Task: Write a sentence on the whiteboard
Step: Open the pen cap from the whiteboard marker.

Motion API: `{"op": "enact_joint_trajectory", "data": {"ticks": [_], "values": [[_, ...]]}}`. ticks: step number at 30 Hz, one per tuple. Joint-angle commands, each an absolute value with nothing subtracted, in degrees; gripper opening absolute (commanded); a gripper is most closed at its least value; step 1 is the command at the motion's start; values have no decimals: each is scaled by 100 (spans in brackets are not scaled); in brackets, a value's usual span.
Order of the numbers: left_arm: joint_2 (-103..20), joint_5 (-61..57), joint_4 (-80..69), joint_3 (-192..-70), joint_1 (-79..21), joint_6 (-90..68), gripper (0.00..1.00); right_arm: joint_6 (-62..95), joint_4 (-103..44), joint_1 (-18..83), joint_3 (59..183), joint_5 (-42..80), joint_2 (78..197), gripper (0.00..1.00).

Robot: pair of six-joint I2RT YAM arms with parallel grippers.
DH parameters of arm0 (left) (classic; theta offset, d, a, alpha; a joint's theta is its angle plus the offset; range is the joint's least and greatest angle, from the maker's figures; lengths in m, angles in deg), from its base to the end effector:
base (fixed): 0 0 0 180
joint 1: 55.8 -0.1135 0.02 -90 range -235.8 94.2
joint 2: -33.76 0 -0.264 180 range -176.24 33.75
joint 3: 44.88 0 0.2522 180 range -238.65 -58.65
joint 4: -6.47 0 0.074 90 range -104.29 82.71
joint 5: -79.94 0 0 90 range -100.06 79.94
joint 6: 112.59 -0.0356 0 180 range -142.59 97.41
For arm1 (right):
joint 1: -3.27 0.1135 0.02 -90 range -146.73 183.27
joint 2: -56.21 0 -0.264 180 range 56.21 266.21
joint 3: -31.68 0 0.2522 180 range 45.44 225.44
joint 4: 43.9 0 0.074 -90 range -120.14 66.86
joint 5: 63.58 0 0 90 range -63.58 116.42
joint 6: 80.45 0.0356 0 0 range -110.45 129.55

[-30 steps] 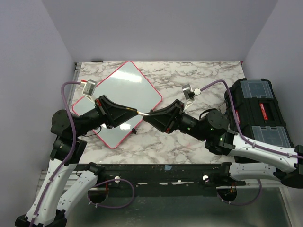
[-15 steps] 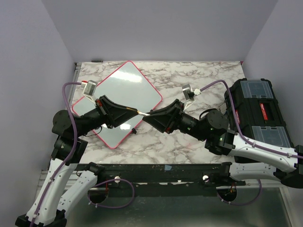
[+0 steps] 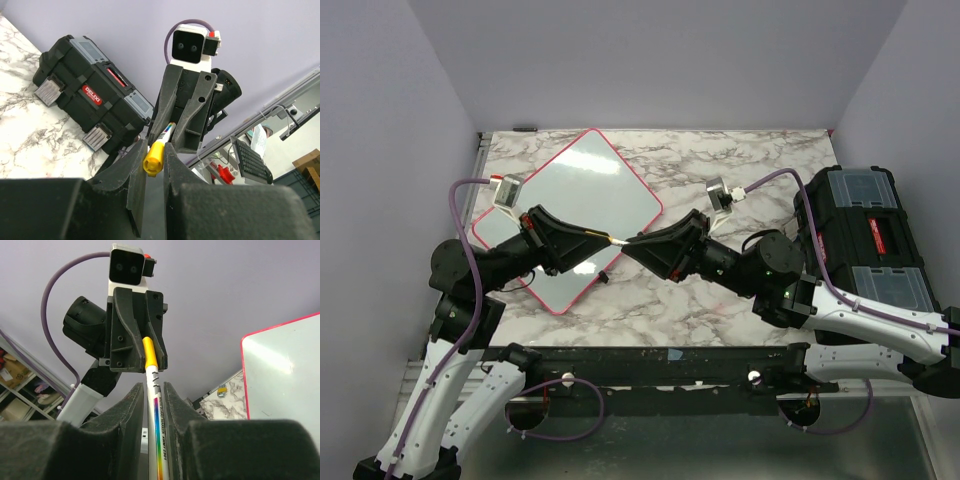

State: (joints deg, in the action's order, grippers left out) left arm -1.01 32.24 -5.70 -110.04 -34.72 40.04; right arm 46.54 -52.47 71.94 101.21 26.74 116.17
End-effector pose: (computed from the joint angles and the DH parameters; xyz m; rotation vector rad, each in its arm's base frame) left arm 0.0996 -0.0641 0.4230 0.1988 1.5400 -1.6573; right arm 0.0877 0.2241 0.4181 -0.3837 1.3724 1.5645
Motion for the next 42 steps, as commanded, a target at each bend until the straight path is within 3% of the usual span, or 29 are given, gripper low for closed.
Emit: {"op": "enact_joint_trajectory", "data": {"ticks": [1,4,8,23,42], "values": [[-210,3019,-1190,-10734,-3499,3660,0,4709,-6047,7292,10259,2212,11527,23],[-224,3017,-1225,-10767,-3497,3625,0,4726,-6047,7296,10257,2194,11536,19],[-242,2994,-1312,-10817,-3497,3561,0,4735,-6064,7288,10263,2146,11541,1],[-484,2746,-1733,-11351,-3500,3260,0,4726,-5908,7293,9678,2766,10765,1],[-1288,2503,-1102,-11612,-3586,3629,0,4597,-4966,7290,9298,3905,9548,1]]}}
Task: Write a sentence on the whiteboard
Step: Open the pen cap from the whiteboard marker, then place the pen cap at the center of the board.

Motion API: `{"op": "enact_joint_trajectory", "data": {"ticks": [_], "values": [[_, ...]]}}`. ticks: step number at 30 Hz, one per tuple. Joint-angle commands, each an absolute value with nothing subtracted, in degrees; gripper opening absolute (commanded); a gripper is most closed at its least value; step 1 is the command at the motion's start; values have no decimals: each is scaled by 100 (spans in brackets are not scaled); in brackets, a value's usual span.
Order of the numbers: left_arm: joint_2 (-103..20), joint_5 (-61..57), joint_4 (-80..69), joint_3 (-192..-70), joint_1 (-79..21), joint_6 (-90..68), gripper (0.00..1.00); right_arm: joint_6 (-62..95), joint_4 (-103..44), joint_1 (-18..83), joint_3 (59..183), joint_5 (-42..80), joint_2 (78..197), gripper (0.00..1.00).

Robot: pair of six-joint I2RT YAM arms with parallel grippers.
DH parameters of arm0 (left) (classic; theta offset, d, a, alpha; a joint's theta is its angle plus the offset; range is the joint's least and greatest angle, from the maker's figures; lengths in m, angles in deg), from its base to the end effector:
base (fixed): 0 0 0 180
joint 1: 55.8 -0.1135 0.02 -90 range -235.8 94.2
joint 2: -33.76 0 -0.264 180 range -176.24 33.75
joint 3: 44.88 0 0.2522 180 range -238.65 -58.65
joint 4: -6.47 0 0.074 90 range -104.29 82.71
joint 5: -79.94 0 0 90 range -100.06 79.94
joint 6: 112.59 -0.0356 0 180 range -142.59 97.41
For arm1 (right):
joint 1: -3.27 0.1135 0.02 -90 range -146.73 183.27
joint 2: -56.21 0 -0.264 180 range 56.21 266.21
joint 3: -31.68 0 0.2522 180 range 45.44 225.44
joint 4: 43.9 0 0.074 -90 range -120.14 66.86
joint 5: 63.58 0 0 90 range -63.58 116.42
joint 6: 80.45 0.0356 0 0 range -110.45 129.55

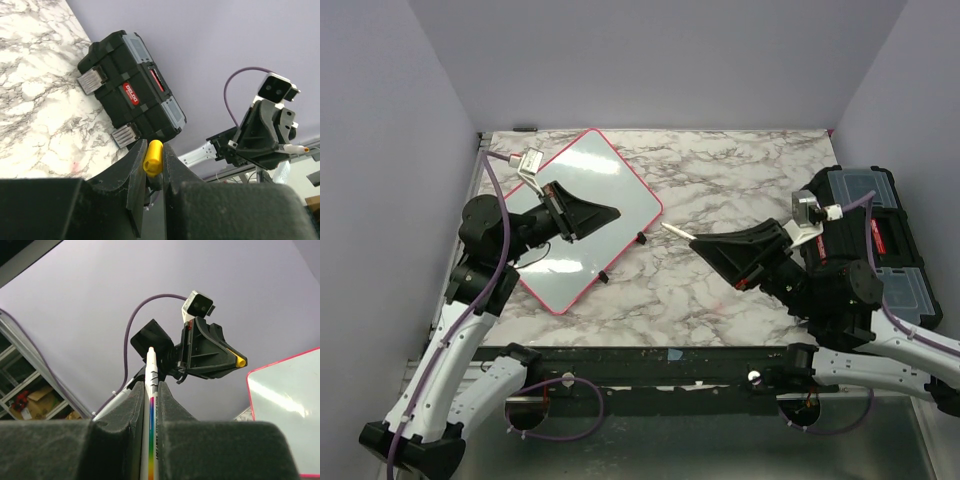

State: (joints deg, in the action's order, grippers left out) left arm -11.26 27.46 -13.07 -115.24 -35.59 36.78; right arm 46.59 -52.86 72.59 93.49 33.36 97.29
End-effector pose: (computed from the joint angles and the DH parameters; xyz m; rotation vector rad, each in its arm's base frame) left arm 0.1455 -0.0767 0.4185 0.0305 1.7139 -1.5552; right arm 0.0577 0.1406 0.4304 -0.2117 1.1787 1.5980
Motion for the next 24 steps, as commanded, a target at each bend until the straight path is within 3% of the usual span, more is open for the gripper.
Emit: {"op": "enact_joint_trajectory", "data": {"ticks": [1,12,24], "values": [[-1366,2504,-1046,-11565,-3578,3636,0,4559,-4878,7291,9339,4012,9514,1],[-2925,2014,-762,-11457,-2814,3167,0,4373,-3256,7295,10227,5545,9672,1],[-5845,1578,-172,-12288,-1795,2748,0,4784,-1757,7294,10345,6483,9003,1]]}}
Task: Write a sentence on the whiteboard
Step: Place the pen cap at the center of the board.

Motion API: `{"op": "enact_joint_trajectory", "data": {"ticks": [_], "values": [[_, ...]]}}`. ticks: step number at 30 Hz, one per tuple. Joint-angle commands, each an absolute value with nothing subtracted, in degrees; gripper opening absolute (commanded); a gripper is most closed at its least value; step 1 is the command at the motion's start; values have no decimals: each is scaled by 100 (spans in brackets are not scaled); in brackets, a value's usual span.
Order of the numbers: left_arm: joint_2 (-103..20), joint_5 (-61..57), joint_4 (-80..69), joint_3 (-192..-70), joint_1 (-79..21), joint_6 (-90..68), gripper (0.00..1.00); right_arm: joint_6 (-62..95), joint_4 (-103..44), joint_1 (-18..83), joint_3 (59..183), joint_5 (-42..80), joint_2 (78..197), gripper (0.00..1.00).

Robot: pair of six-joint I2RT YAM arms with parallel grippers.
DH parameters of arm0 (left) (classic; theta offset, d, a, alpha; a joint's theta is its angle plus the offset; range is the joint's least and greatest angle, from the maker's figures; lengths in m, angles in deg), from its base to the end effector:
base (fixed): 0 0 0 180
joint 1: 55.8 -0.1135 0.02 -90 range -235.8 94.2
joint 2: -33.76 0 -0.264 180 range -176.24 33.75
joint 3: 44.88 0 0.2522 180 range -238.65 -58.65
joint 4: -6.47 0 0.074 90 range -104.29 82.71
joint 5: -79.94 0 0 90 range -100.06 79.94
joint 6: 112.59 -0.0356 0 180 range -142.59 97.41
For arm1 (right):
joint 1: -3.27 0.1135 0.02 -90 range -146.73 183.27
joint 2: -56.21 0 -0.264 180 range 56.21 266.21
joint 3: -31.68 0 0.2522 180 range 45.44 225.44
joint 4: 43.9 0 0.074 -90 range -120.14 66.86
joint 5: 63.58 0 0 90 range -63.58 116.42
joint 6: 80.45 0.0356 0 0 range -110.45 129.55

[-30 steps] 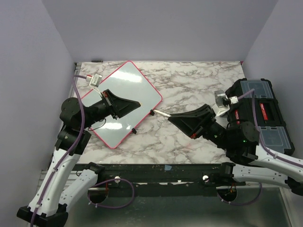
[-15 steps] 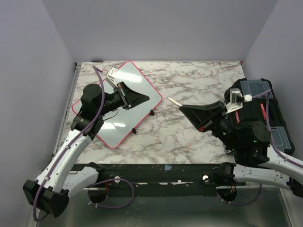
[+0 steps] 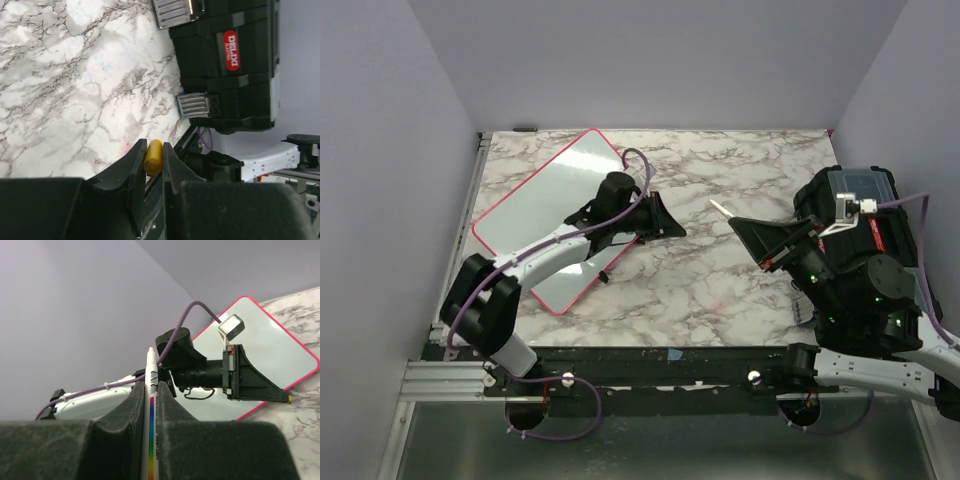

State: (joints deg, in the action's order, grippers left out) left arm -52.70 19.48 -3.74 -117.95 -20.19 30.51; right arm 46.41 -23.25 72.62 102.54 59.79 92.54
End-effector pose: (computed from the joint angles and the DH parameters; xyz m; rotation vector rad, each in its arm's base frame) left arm 0.2705 -0.2153 0.2766 0.0412 2.2592 -1.4384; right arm 0.0592 0.1014 0.4377 0.1204 1.4643 1.1546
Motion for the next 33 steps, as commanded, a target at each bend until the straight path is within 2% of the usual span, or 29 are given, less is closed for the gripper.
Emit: {"op": "enact_joint_trajectory", "data": {"ticks": [1,13,27,30,33], "values": [[-6025,1566,-185,-12416,-1739,2704,0,4791,-1666,7295,10366,6530,8962,1],[-7757,1519,-333,-13601,-1276,2539,1,5029,-1048,7293,10461,6625,8794,1],[-7758,1387,-326,-13444,-1207,2396,52,5260,-1020,7294,10260,6659,8730,1],[-7672,1361,-386,-13432,-1212,2333,57,5291,-1002,7295,10258,6668,8732,1],[-7540,1326,-429,-13397,-1212,2260,67,5313,-985,7290,10256,6659,8732,1]]}}
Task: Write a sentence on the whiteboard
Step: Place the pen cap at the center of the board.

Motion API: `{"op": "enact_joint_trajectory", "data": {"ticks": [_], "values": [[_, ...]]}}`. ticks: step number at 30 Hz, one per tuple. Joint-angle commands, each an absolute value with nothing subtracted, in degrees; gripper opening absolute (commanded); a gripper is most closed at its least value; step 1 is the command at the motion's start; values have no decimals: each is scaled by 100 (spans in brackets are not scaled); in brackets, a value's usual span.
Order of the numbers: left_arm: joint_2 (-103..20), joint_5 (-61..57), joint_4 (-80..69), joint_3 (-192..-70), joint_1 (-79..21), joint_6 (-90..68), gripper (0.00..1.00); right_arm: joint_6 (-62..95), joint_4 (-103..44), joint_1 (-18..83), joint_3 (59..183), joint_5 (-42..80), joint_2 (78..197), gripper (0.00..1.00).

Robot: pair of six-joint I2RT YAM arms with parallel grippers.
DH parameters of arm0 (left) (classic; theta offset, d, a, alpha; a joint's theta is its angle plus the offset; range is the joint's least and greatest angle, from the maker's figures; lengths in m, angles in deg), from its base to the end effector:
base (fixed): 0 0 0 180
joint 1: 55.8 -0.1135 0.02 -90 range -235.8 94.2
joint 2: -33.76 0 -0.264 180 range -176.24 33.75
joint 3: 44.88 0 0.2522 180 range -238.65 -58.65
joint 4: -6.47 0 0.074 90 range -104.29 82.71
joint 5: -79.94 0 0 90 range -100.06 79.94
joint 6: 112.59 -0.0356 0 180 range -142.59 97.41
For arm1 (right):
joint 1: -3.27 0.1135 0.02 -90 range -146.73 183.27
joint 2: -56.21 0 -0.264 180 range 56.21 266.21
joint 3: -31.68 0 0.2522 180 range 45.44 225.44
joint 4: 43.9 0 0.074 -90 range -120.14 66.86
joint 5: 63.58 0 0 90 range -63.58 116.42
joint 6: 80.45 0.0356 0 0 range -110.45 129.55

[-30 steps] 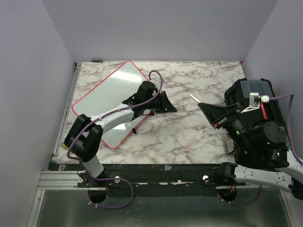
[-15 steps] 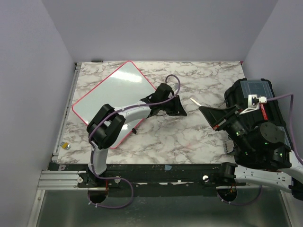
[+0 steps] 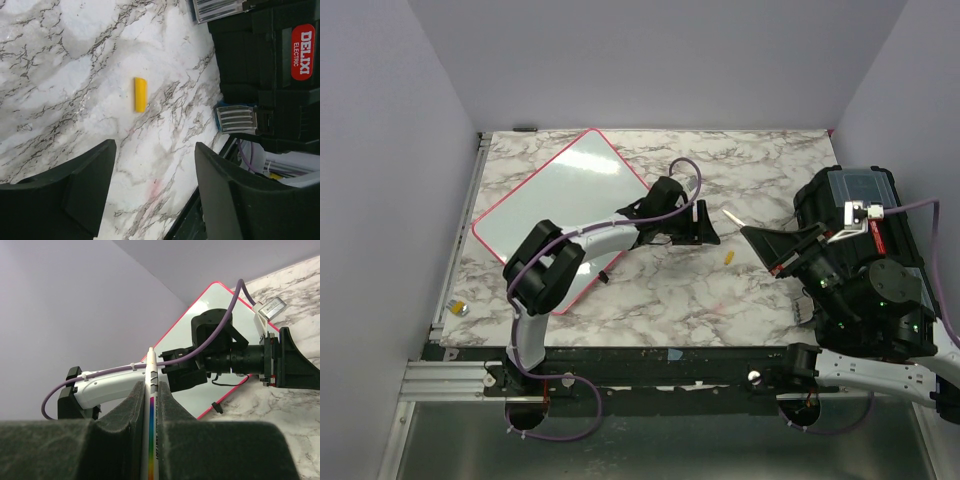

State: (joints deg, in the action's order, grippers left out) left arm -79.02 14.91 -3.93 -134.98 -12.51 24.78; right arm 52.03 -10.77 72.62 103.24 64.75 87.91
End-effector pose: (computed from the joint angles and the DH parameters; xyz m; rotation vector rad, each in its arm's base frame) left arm 0.3129 -0.3154 0.2017 0.2033 2.4186 -1.3041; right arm 0.0525 0.0766 0.4258 0.2173 1.5624 1.0826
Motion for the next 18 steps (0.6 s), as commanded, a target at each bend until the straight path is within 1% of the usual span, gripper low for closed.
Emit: {"op": "enact_joint_trajectory", "data": {"ticks": [1,5,10,18], "values": [[-7492,1323,-467,-13389,-1208,2224,68,5323,-984,7294,10251,6662,8731,1],[-7119,1211,-717,-13384,-1227,1994,72,5338,-974,7294,10249,6659,8735,1],[-6370,1095,-1310,-13289,-1420,1585,74,5368,-969,7292,10256,6672,8772,1],[-4759,1080,-2268,-12901,-2373,931,74,5301,-1134,7293,10284,6651,9084,1]]}}
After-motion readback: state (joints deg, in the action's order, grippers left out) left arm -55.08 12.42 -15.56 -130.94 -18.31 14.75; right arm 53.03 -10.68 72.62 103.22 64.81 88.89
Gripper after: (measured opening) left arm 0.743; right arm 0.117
